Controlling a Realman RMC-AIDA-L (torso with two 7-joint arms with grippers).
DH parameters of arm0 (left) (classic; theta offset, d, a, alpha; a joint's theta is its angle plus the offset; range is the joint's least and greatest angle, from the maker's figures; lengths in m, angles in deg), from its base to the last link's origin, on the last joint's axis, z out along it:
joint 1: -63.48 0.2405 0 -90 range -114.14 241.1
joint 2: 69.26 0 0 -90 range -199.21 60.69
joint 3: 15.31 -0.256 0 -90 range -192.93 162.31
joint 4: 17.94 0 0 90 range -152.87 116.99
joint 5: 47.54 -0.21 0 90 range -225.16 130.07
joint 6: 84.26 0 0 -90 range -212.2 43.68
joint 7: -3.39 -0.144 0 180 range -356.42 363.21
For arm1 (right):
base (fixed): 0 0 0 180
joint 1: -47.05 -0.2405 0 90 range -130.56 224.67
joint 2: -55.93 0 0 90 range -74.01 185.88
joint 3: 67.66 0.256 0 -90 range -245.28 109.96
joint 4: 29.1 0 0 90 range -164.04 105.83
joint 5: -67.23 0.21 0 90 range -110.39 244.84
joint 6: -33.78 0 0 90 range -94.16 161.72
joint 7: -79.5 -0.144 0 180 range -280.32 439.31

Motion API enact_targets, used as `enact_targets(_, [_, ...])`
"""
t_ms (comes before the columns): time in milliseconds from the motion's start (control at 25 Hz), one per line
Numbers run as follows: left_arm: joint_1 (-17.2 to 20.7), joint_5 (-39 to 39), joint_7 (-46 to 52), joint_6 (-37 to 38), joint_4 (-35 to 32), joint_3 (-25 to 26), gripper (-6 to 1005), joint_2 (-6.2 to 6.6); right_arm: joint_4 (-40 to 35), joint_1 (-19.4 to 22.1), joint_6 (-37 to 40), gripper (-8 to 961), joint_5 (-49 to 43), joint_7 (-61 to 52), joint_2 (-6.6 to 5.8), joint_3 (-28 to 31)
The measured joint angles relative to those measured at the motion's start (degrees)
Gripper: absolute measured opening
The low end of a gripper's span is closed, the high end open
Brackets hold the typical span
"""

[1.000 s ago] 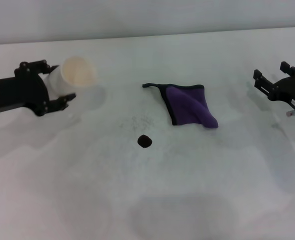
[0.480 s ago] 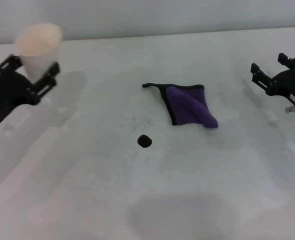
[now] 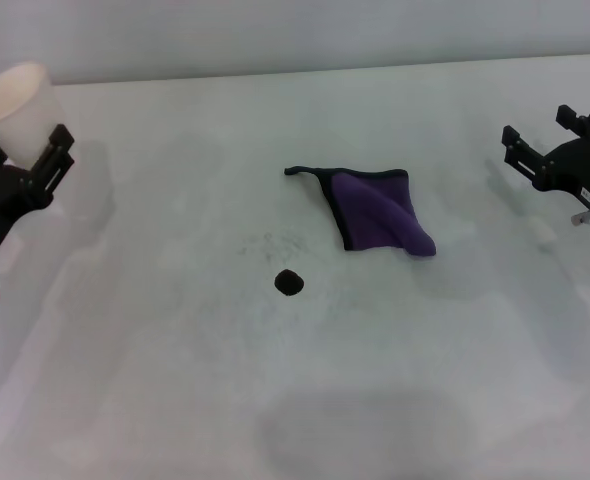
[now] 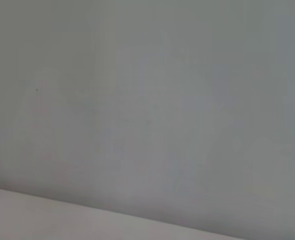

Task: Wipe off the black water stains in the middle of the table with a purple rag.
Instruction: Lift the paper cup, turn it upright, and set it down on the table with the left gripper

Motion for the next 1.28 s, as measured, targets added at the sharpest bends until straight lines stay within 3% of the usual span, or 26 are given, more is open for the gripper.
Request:
enact_targets(240, [-0.73, -0.02, -0.09, 7.42, 0.35, -0.32, 683, -0.33, 0.64, -0.33, -0.01, 815, 0.00, 0.01, -0.01, 0.00])
enact_targets(1280, [-0.49, -0.36, -3.23, 13.05, 2.57, -0.44, 736, -0.48, 0.79, -1.66, 0.19, 815, 0.06, 0.01, -0.07, 0.54])
